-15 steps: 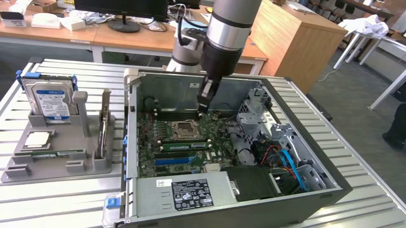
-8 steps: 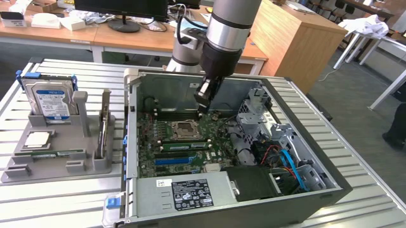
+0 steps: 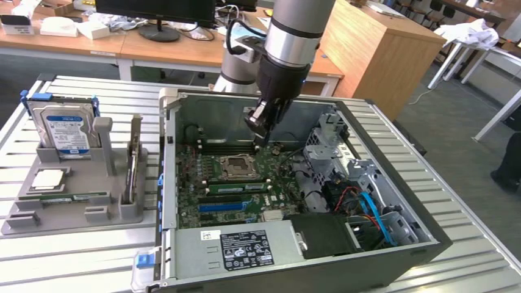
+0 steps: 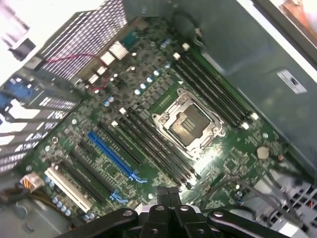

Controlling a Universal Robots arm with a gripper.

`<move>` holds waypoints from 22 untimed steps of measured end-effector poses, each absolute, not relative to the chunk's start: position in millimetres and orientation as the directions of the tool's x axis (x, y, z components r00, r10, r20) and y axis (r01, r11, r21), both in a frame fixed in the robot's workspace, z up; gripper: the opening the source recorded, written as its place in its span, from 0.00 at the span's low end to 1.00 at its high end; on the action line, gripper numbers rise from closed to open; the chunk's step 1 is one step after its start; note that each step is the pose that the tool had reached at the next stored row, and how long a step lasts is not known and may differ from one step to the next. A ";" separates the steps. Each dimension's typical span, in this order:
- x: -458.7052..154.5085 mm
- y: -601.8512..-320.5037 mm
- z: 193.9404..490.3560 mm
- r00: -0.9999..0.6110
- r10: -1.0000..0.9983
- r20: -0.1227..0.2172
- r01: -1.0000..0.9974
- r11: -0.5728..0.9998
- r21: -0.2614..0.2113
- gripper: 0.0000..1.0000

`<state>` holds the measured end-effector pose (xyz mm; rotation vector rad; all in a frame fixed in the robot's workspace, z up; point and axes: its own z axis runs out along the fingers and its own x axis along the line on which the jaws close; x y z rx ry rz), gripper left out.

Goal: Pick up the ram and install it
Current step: 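Press down the ram until it locks into place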

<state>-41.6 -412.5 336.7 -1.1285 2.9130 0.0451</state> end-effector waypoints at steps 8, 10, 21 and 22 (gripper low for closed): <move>-41.6 -412.5 335.2 -0.828 -0.560 -0.027 -0.560 0.828 0.021 0.10; -41.6 -412.5 334.8 -0.848 -0.529 -0.027 -0.530 0.848 0.021 0.10; -41.6 -412.5 333.3 -0.936 -0.350 -0.027 -0.350 0.936 0.021 0.10; -41.6 -412.5 333.1 -0.942 -0.333 -0.027 -0.334 0.942 0.021 0.10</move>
